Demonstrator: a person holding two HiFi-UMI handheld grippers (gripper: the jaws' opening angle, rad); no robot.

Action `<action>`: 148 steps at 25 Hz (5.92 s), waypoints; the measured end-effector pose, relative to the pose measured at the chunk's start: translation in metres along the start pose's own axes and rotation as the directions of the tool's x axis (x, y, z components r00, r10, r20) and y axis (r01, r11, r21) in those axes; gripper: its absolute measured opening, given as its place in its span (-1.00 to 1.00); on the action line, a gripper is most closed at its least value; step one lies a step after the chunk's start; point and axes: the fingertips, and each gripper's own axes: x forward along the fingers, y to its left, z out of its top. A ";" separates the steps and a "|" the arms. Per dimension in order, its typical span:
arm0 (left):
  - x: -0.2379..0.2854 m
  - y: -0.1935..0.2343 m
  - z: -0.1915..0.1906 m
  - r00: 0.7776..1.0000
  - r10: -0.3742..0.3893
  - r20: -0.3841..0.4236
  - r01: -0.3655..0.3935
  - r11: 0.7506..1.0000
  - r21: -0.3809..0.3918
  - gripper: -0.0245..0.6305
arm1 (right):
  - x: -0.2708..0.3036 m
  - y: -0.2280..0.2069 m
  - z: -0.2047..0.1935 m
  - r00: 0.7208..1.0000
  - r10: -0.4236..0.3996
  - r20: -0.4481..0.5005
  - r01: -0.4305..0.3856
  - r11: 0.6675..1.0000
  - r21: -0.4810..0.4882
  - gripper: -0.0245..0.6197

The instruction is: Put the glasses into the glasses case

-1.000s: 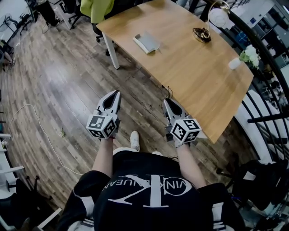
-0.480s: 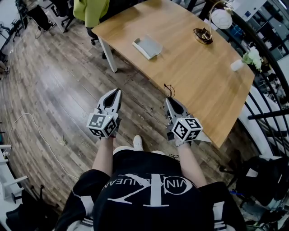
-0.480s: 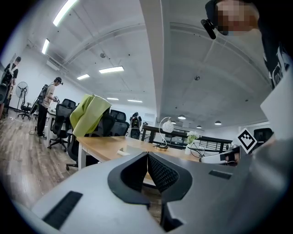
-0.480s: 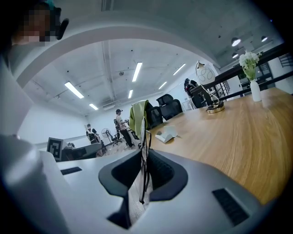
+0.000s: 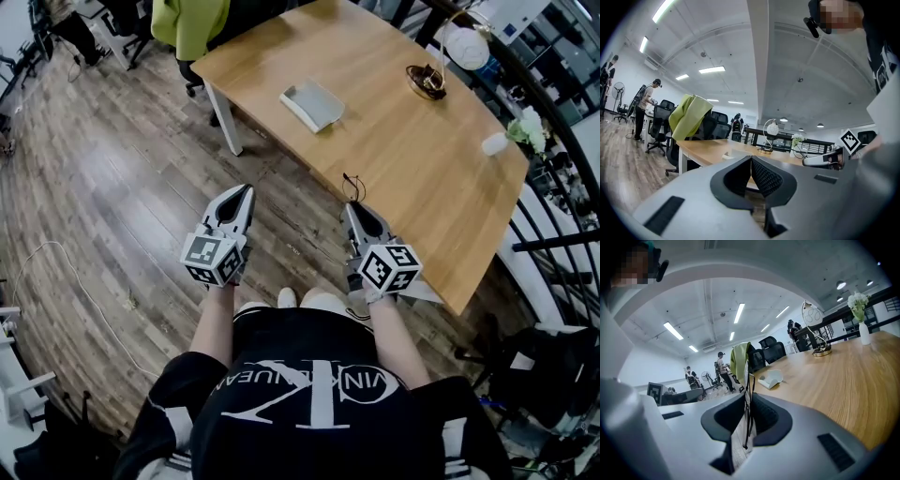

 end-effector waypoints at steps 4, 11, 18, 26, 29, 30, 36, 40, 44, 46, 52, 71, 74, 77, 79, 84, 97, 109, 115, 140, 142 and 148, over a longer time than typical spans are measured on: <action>-0.001 0.011 0.003 1.000 0.026 -0.008 -0.026 1.000 -0.009 -0.87 | 0.013 0.002 0.004 1.000 0.002 0.004 -0.002 1.000 0.009 -0.75; 0.006 0.032 -0.009 0.999 0.044 -0.018 -0.044 0.999 -0.028 -0.87 | 0.042 0.006 0.006 0.999 0.029 -0.014 -0.029 1.000 0.010 -0.75; 0.032 0.056 -0.001 0.998 0.062 -0.026 -0.063 0.998 -0.030 -0.87 | 0.080 0.001 0.022 0.998 0.051 -0.025 -0.052 0.998 -0.018 -0.75; 0.085 0.080 0.011 0.999 0.031 -0.025 -0.032 0.999 -0.022 -0.87 | 0.128 -0.013 0.043 0.997 0.055 -0.046 -0.057 0.997 -0.053 -0.75; 0.102 0.087 0.016 0.999 0.029 -0.030 -0.030 0.999 -0.018 -0.87 | 0.143 -0.019 0.048 0.996 0.061 -0.065 -0.065 0.996 -0.056 -0.75; 0.107 0.088 0.017 0.999 0.027 -0.032 -0.028 0.999 -0.017 -0.87 | 0.147 -0.021 0.049 0.995 0.062 -0.073 -0.066 0.996 -0.060 -0.75; 0.128 0.104 0.017 0.999 0.025 -0.048 -0.026 0.999 -0.022 -0.87 | 0.175 -0.027 0.054 0.992 0.065 -0.108 -0.073 0.995 -0.069 -0.75; 0.140 0.111 0.013 0.998 0.029 -0.059 -0.031 0.999 -0.034 -0.87 | 0.192 -0.032 0.054 0.988 0.069 -0.140 -0.082 0.993 -0.089 -0.75; 0.153 0.116 0.012 0.998 0.022 -0.061 -0.025 0.998 -0.051 -0.87 | 0.208 -0.036 0.056 0.982 0.073 -0.173 -0.092 0.990 -0.109 -0.75; 0.158 0.118 0.011 0.998 0.018 -0.062 -0.021 0.998 -0.056 -0.87 | 0.215 -0.038 0.057 0.980 0.074 -0.186 -0.097 0.989 -0.116 -0.75; 0.175 0.130 0.010 0.997 0.027 -0.072 -0.031 0.998 -0.052 -0.87 | 0.234 -0.045 0.059 0.974 0.085 -0.210 -0.114 0.985 -0.129 -0.75; 0.212 0.137 0.014 0.993 0.009 -0.114 -0.011 1.000 -0.019 -0.87 | 0.288 -0.055 0.073 0.935 0.025 -0.355 -0.145 0.938 -0.316 -0.75; 0.219 0.140 0.015 0.994 -0.001 -0.110 -0.001 1.000 -0.018 -0.87 | 0.300 -0.057 0.074 0.924 0.005 -0.382 -0.144 0.930 -0.337 -0.75; 0.228 0.144 0.016 0.994 -0.013 -0.112 0.010 1.000 -0.021 -0.87 | 0.311 -0.061 0.072 0.910 -0.009 -0.414 -0.148 0.927 -0.344 -0.75; 0.234 0.147 0.014 0.993 -0.019 -0.119 0.017 1.000 -0.024 -0.87 | 0.317 -0.064 0.070 0.899 -0.022 -0.437 -0.149 0.924 -0.353 -0.75; 0.246 0.158 0.014 0.991 -0.026 -0.131 0.024 1.000 -0.013 -0.87 | 0.331 -0.072 0.063 0.870 -0.058 -0.490 -0.153 0.913 -0.379 -0.75; 0.265 0.176 0.012 0.992 -0.039 -0.123 0.032 0.998 -0.057 -0.87 | 0.349 -0.080 0.050 0.827 -0.111 -0.550 -0.161 0.892 -0.422 -0.75; 0.272 0.177 0.002 0.989 -0.045 -0.141 0.034 0.996 -0.083 -0.87 | 0.354 -0.089 0.029 0.772 -0.137 -0.621 -0.191 0.881 -0.433 -0.74; 0.271 0.181 -0.003 0.986 -0.031 -0.162 0.018 0.997 -0.079 -0.87 | 0.355 -0.092 0.023 0.747 -0.145 -0.649 -0.195 0.885 -0.422 -0.74; 0.266 0.191 -0.007 0.986 -0.014 -0.164 -0.002 0.995 -0.101 -0.87 | 0.360 -0.097 0.013 0.712 -0.128 -0.690 -0.172 0.921 -0.349 -0.70; 0.265 0.191 -0.007 0.987 -0.014 -0.163 -0.003 0.995 -0.103 -0.87 | 0.359 -0.098 0.013 0.711 -0.129 -0.691 -0.169 0.923 -0.345 -0.70; 0.261 0.195 -0.009 0.988 -0.015 -0.154 -0.003 0.993 -0.118 -0.87 | 0.359 -0.098 0.011 0.704 -0.116 -0.701 -0.160 0.936 -0.315 -0.70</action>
